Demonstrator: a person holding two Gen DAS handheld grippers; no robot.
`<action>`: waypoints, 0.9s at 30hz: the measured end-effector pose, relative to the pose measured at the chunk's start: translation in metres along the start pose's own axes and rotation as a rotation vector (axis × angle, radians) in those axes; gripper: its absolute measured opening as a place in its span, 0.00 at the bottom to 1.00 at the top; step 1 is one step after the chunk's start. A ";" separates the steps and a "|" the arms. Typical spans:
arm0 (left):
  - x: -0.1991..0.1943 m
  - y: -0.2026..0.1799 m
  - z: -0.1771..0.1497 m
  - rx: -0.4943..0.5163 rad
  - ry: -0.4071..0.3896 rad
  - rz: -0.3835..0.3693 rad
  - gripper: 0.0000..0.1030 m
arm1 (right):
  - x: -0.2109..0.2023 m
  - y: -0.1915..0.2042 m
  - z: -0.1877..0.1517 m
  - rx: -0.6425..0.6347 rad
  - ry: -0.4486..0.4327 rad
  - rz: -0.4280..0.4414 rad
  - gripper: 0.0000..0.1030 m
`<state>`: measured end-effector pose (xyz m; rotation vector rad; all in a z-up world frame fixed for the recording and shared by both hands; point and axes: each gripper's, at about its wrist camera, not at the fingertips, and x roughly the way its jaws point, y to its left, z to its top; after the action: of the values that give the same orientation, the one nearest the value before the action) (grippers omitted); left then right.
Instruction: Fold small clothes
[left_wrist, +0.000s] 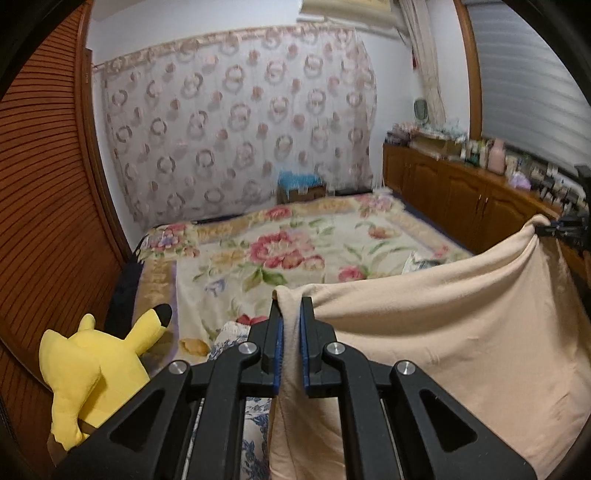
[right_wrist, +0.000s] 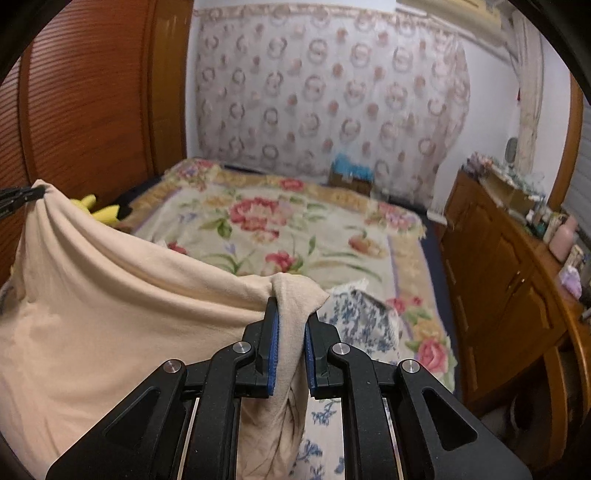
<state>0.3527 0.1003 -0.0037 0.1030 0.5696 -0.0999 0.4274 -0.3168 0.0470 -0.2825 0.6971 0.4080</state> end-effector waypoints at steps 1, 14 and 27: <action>0.006 -0.001 0.000 0.007 0.012 0.004 0.04 | 0.010 -0.001 -0.001 0.002 0.011 0.003 0.09; 0.007 0.006 -0.040 -0.028 0.187 -0.055 0.56 | 0.015 0.001 -0.032 0.082 0.083 0.008 0.45; -0.046 -0.007 -0.115 -0.075 0.310 -0.049 0.56 | -0.035 0.041 -0.095 0.093 0.178 0.083 0.50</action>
<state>0.2527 0.1108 -0.0754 0.0317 0.8849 -0.1106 0.3312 -0.3268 -0.0040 -0.2040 0.9023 0.4311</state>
